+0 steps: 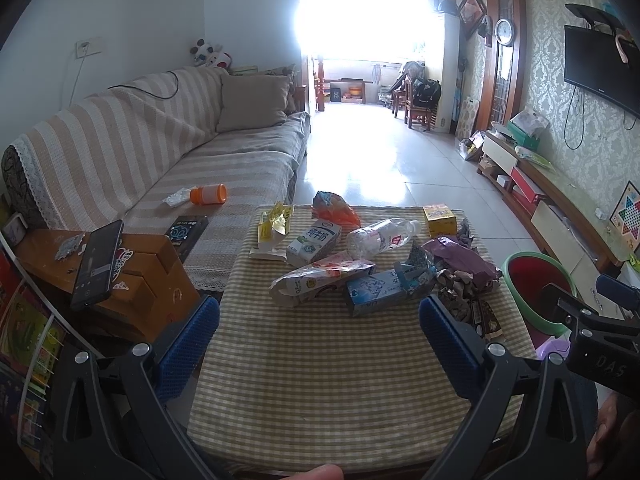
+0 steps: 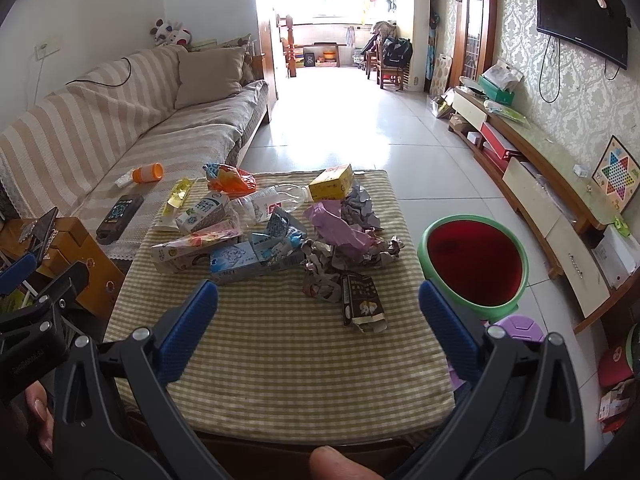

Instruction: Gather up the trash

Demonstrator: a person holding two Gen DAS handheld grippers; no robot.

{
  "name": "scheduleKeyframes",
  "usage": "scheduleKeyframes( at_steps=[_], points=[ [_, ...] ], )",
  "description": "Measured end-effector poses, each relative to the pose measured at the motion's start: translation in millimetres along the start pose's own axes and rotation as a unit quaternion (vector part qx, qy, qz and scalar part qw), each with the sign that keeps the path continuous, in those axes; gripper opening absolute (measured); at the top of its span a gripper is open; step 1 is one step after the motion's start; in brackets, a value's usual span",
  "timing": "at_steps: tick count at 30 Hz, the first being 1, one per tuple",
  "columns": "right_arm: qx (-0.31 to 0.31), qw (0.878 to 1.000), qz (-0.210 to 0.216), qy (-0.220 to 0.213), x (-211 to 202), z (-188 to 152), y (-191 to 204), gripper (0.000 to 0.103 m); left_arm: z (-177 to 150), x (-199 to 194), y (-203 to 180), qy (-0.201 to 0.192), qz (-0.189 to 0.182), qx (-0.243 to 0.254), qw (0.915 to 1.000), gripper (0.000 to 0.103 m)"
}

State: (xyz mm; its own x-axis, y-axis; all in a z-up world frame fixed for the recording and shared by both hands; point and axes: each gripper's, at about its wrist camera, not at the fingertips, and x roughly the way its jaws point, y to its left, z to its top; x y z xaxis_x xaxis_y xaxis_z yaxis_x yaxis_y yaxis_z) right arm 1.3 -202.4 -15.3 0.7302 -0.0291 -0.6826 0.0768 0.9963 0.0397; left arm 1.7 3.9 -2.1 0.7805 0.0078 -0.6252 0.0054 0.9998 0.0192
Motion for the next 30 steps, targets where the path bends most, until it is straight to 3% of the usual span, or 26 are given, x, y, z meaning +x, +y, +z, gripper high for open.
scheduleKeyframes(
  at_steps=[30],
  points=[
    [-0.005, 1.000, 0.011, 0.006, 3.1, -1.3, 0.8, 0.099, 0.5, -0.2, -1.8, 0.003, -0.002, -0.001, 1.0000, 0.095]
  ],
)
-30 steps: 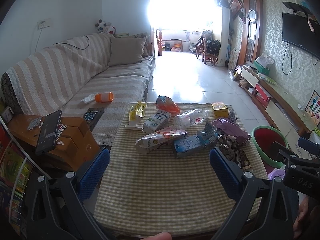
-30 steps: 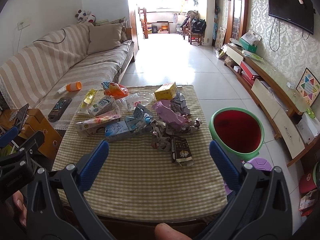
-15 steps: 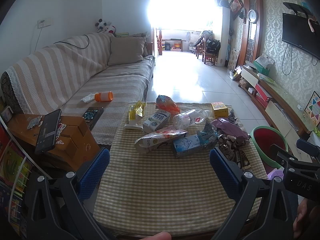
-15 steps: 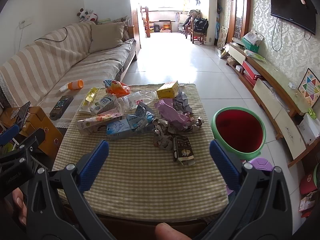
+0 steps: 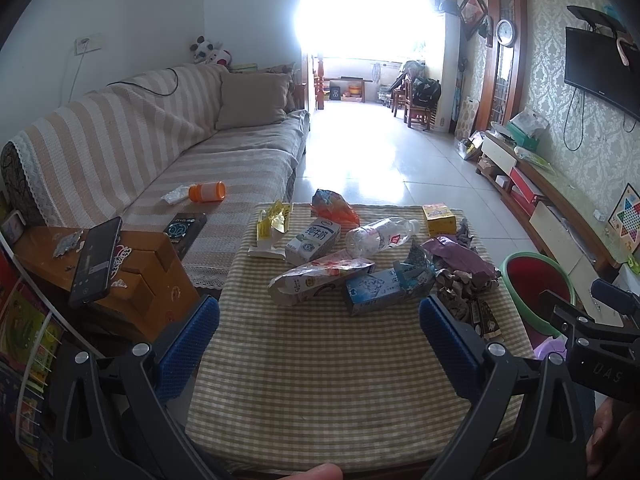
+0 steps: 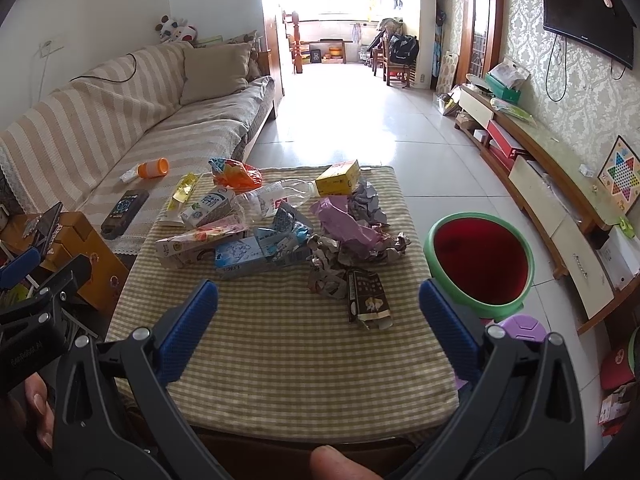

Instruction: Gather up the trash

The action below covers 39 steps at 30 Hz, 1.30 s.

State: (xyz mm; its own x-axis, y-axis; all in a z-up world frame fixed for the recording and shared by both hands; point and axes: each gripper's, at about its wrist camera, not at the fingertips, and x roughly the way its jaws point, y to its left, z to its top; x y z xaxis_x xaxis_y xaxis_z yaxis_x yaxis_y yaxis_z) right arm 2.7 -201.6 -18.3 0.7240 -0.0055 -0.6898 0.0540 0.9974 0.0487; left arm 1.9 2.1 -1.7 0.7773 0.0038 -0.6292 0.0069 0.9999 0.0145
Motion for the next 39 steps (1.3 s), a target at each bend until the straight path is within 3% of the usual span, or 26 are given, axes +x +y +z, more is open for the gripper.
scheduleKeyframes(
  at_steps=[24, 31, 39],
  points=[
    [0.003, 1.000, 0.010, 0.014, 15, -10, -2, 0.099, -5, 14, 4, 0.019, 0.004, 0.000, 0.9998, 0.095],
    [0.014, 0.999, 0.028, 0.038, 44, -12, -18, 0.099, -3, 41, 18, 0.044, -0.009, 0.002, 0.9990, 0.095],
    [0.005, 0.997, 0.042, 0.069, 94, 6, -36, 0.099, 7, 99, 33, 0.081, -0.023, 0.028, 0.9961, 0.095]
  ],
)
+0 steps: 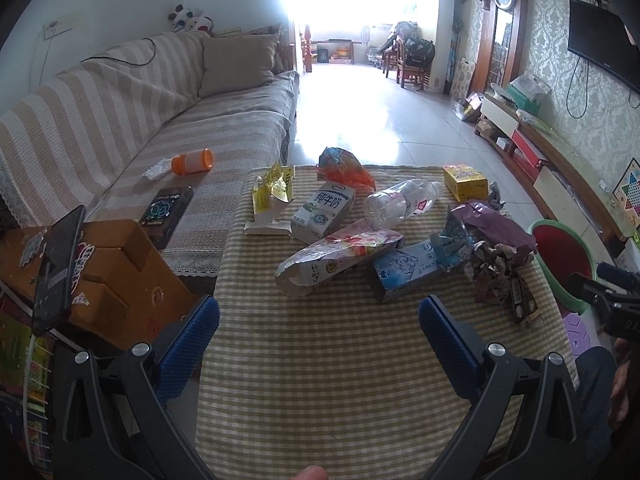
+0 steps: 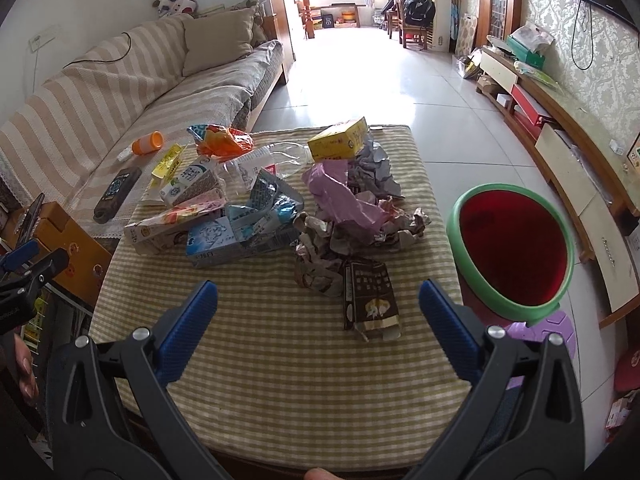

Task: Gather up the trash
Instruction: 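Grasp the pink plastic bag with the right gripper while the left gripper grasps the pink-printed snack box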

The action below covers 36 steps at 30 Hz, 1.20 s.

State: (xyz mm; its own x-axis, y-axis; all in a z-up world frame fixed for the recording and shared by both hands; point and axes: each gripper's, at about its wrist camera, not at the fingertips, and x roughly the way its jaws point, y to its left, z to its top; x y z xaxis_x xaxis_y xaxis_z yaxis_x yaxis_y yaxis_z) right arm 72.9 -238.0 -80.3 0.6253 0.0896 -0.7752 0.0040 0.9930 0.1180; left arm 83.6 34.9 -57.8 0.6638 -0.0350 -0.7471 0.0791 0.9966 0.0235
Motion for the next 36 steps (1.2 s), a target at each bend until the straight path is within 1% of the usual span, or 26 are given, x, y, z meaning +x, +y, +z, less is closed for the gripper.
scheduleKeyframes(
  at_steps=[2, 4, 6, 9, 12, 14, 16, 18, 19, 21, 22, 23, 24, 25, 26, 27, 29, 31, 32, 34, 36],
  points=[
    [-0.005, 1.000, 0.003, 0.004, 12, 12, -4, 0.099, 4, 19, 2, 0.017, -0.007, 0.013, 0.9998, 0.095],
    [-0.017, 1.000, -0.006, 0.010, 26, 23, -5, 0.099, 8, 38, 2, 0.031, -0.015, 0.024, 0.9991, 0.095],
    [-0.036, 0.999, -0.015, 0.018, 42, 33, -4, 0.099, 10, 56, 2, 0.041, -0.016, 0.039, 0.9983, 0.095],
    [-0.049, 0.998, -0.015, 0.036, 67, 43, -9, 0.099, 13, 82, -4, 0.057, -0.015, 0.080, 0.9951, 0.094],
    [-0.059, 0.997, -0.005, 0.058, 92, 50, -12, 0.099, 16, 106, -10, 0.071, 0.001, 0.122, 0.9900, 0.086],
    [-0.067, 0.996, -0.004, 0.066, 105, 53, -11, 0.098, 19, 121, -13, 0.081, 0.006, 0.140, 0.9868, 0.085],
    [-0.073, 0.994, -0.004, 0.079, 119, 56, -11, 0.096, 21, 135, -17, 0.093, 0.010, 0.159, 0.9828, 0.078],
    [-0.078, 0.993, -0.005, 0.088, 130, 60, -11, 0.091, 22, 146, -21, 0.102, 0.014, 0.179, 0.9784, 0.075],
    [-0.080, 0.993, -0.005, 0.091, 134, 61, -11, 0.090, 23, 151, -22, 0.108, 0.016, 0.188, 0.9761, 0.070],
    [-0.084, 0.992, -0.007, 0.098, 141, 63, -10, 0.085, 24, 159, -24, 0.115, 0.023, 0.200, 0.9727, 0.064],
    [-0.089, 0.991, -0.010, 0.099, 144, 64, -9, 0.083, 24, 162, -24, 0.116, 0.023, 0.204, 0.9717, 0.063],
    [-0.095, 0.990, -0.013, 0.102, 148, 65, -8, 0.078, 25, 164, -25, 0.118, 0.023, 0.207, 0.9710, 0.062],
    [-0.097, 0.989, -0.013, 0.109, 152, 65, -7, 0.070, 25, 165, -26, 0.119, 0.021, 0.208, 0.9706, 0.057],
    [-0.096, 0.989, -0.007, 0.116, 156, 65, -7, 0.065, 25, 167, -26, 0.123, 0.021, 0.209, 0.9699, 0.052],
    [-0.095, 0.988, -0.001, 0.121, 158, 65, -7, 0.056, 25, 169, -26, 0.124, 0.021, 0.207, 0.9701, 0.047],
    [-0.097, 0.987, 0.001, 0.125, 159, 64, -7, 0.048, 25, 171, -26, 0.125, 0.018, 0.203, 0.9710, 0.046],
    [-0.099, 0.986, 0.007, 0.130, 160, 62, -5, 0.039, 24, 172, -25, 0.127, 0.015, 0.201, 0.9713, 0.044],
    [-0.098, 0.987, 0.011, 0.126, 156, 61, -4, 0.029, 23, 170, -25, 0.124, 0.010, 0.201, 0.9717, 0.041],
    [-0.099, 0.987, 0.012, 0.124, 154, 61, -4, 0.020, 22, 168, -25, 0.122, 0.011, 0.201, 0.9719, 0.040],
    [-0.094, 0.989, 0.016, 0.115, 148, 63, -6, 0.019, 22, 164, -25, 0.118, 0.006, 0.196, 0.9734, 0.037],
    [-0.090, 0.990, 0.020, 0.107, 141, 65, -7, 0.017, 21, 158, -24, 0.115, 0.005, 0.190, 0.9751, 0.037]
  ],
)
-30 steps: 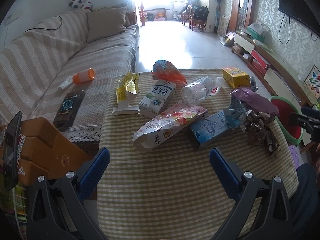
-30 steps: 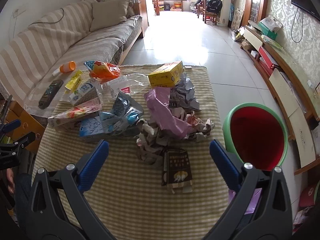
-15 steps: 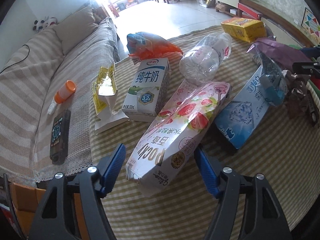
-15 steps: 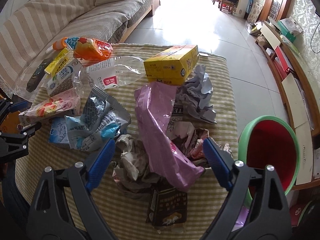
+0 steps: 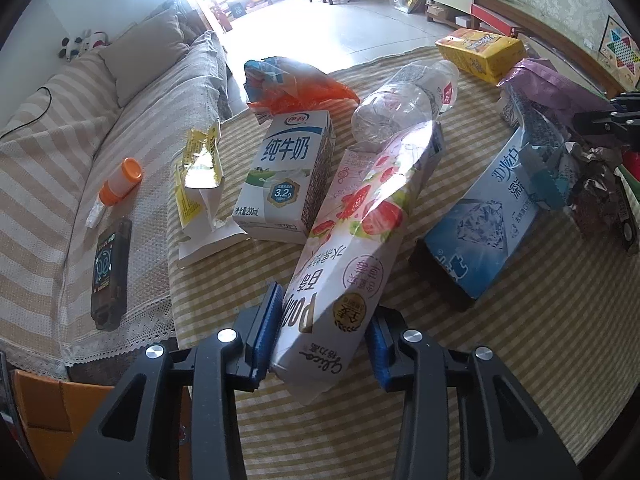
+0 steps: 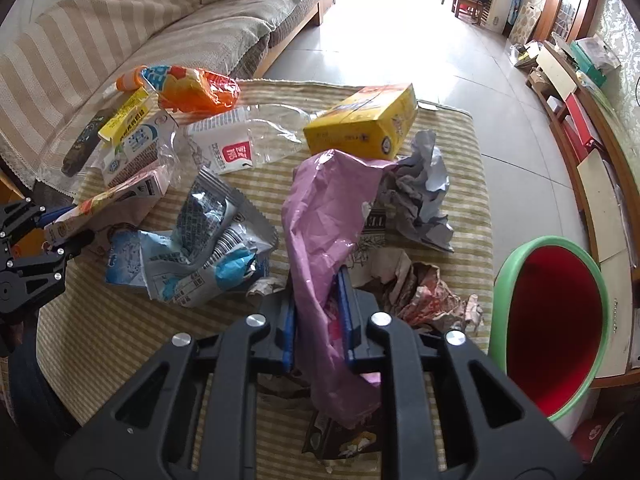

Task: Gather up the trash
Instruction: 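Grasp the pink plastic bag with the right gripper while the left gripper grasps the pink-printed snack box, then carry the pink bag and snack box over the red bin and release both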

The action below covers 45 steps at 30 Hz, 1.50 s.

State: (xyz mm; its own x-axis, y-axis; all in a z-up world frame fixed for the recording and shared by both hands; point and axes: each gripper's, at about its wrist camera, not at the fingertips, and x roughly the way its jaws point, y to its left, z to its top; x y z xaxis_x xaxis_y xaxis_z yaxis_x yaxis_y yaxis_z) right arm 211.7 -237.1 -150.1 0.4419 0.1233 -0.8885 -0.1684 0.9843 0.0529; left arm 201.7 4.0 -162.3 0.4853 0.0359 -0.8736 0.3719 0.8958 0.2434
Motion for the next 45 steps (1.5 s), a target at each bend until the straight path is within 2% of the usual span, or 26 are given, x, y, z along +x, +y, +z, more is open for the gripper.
scheduleKeyframes(
  at_steps=[6, 8, 12, 15, 19, 24, 31, 36, 41, 45],
  points=[
    [0.004, 0.999, 0.008, -0.031, -31, 0, 2, 0.017, -10, -28, 5, -0.021, -0.004, -0.034, 0.9992, 0.037],
    [0.007, 0.999, 0.014, -0.041, -43, -1, 3, 0.017, -14, -40, 8, -0.029, -0.015, -0.051, 0.9982, 0.037],
    [0.011, 0.997, 0.034, -0.067, -67, -7, 7, 0.017, -18, -70, 12, -0.056, -0.014, -0.073, 0.9957, 0.037],
    [0.025, 0.995, 0.043, -0.084, -84, -13, 4, 0.016, -13, -99, 11, -0.084, -0.019, -0.086, 0.9926, 0.037],
    [0.054, 0.992, 0.044, -0.109, -105, -23, -13, 0.017, 5, -131, -5, -0.120, -0.044, -0.092, 0.9875, 0.037],
    [0.098, 0.987, 0.029, -0.127, -126, -40, -58, 0.017, 42, -155, -53, -0.159, -0.085, -0.074, 0.9809, 0.037],
    [0.167, 0.976, -0.006, -0.139, -150, -76, -139, 0.017, 102, -151, -144, -0.166, -0.182, -0.051, 0.9679, 0.037],
    [0.209, 0.967, -0.023, -0.144, -156, -99, -193, 0.017, 133, -139, -208, -0.147, -0.232, -0.034, 0.9610, 0.037],
    [0.241, 0.960, -0.021, -0.144, -147, -112, -233, 0.016, 154, -125, -256, -0.126, -0.251, -0.022, 0.9594, 0.037],
    [0.258, 0.955, -0.013, -0.146, -141, -120, -256, 0.016, 167, -110, -280, -0.103, -0.266, -0.029, 0.9581, 0.038]
  ],
)
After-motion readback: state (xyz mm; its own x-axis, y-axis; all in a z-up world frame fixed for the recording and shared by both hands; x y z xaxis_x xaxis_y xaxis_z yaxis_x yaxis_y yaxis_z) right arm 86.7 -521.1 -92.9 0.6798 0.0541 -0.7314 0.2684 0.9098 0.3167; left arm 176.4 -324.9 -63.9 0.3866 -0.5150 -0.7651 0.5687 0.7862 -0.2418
